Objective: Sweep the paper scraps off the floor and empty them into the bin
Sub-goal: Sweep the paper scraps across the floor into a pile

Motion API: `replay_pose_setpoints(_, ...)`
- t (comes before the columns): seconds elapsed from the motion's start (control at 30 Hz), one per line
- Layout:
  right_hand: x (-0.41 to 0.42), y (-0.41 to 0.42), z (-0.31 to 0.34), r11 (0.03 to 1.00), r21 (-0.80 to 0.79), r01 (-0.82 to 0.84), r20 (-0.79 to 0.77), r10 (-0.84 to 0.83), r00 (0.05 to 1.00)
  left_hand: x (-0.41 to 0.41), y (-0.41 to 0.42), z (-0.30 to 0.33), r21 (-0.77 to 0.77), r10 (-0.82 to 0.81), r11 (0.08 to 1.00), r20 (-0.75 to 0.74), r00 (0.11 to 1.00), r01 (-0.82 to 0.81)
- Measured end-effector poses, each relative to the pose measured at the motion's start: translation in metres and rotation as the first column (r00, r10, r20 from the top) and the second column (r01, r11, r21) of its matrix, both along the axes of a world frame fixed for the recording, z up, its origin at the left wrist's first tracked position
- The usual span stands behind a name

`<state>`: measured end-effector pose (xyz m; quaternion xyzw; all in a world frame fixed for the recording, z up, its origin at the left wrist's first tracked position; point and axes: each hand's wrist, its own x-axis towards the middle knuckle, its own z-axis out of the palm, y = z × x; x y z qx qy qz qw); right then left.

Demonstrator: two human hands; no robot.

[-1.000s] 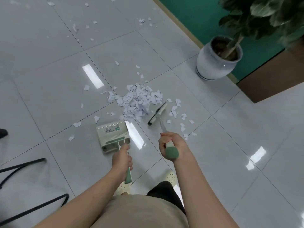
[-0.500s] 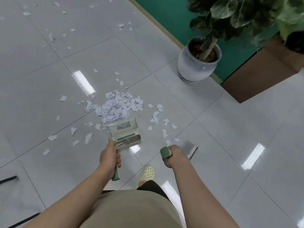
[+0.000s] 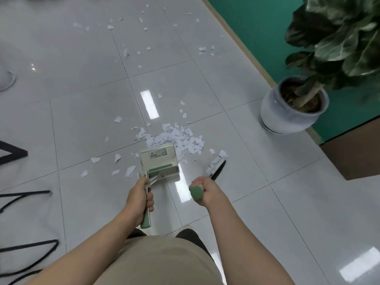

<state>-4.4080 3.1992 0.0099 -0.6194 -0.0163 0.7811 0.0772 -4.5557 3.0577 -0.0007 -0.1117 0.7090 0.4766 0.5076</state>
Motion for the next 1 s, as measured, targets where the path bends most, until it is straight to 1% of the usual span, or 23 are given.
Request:
replay_pose_setpoints(0.07,0.011,0.016,-0.006,0.979,-0.099,0.177,-0.132,-0.189,0.973,0.001,0.008,0.001,0.017,0.047,0.999,-0.018,0.999,-0.047)
replay_pose_setpoints(0.1,0.018,0.022,-0.011,0.947,-0.167,0.275,-0.201,-0.305,0.931,0.0,0.013,0.0,0.023,0.066,0.998,-0.025,0.998,-0.065)
replay_pose_setpoints(0.17,0.032,0.031,-0.02,0.869,-0.283,0.405,-0.325,-0.484,0.812,-0.004,0.023,-0.001,0.026,0.081,0.996,-0.042,0.996,-0.08)
replay_pose_setpoints(0.2,0.038,0.034,-0.022,0.841,-0.314,0.441,-0.375,-0.537,0.756,-0.007,0.028,-0.003,0.023,0.08,0.997,-0.054,0.995,-0.079)
replay_pose_setpoints(0.23,0.04,0.038,-0.022,0.822,-0.335,0.461,-0.401,-0.567,0.719,-0.008,0.034,-0.004,0.019,0.075,0.997,-0.064,0.995,-0.074)
replay_pose_setpoints(0.27,0.039,0.042,-0.019,0.826,-0.33,0.458,-0.413,-0.562,0.716,-0.009,0.041,-0.005,0.017,0.065,0.998,-0.071,0.995,-0.064)
replay_pose_setpoints(0.33,0.031,0.049,-0.008,0.872,-0.251,0.421,-0.371,-0.488,0.79,-0.011,0.059,-0.005,0.017,0.026,1.0,-0.082,0.996,-0.025)
replay_pose_setpoints(0.4,0.025,0.054,0.004,0.879,-0.205,0.43,-0.318,-0.475,0.821,-0.015,0.081,-0.002,0.016,-0.016,1.0,-0.087,0.996,0.018)
replay_pose_setpoints(0.5,0.026,0.062,0.009,0.831,-0.186,0.524,-0.268,-0.556,0.787,-0.024,0.115,-0.002,0.016,-0.05,0.999,-0.075,0.996,0.051)
replay_pose_setpoints(0.6,0.036,0.072,0.008,0.76,-0.189,0.621,-0.201,-0.649,0.733,-0.033,0.14,-0.008,0.012,-0.098,0.995,-0.055,0.994,0.098)
replay_pose_setpoints(0.7,0.039,0.083,0.012,0.685,-0.188,0.704,-0.193,-0.729,0.657,-0.043,0.153,-0.014,0.004,-0.154,0.988,-0.025,0.988,0.154)
replay_pose_setpoints(0.77,0.036,0.09,0.014,0.665,-0.177,0.726,-0.167,-0.747,0.644,-0.052,0.158,-0.016,0.003,-0.17,0.985,-0.006,0.985,0.17)
replay_pose_setpoints(0.87,0.02,0.099,0.01,0.712,-0.113,0.692,-0.139,-0.702,0.699,-0.068,0.165,-0.021,0.013,-0.18,0.984,0.027,0.983,0.18)
replay_pose_setpoints(1.0,-0.014,0.106,0.003,0.822,0.058,0.567,-0.099,-0.56,0.822,-0.087,0.176,-0.021,0.026,-0.149,0.989,0.084,0.985,0.147)
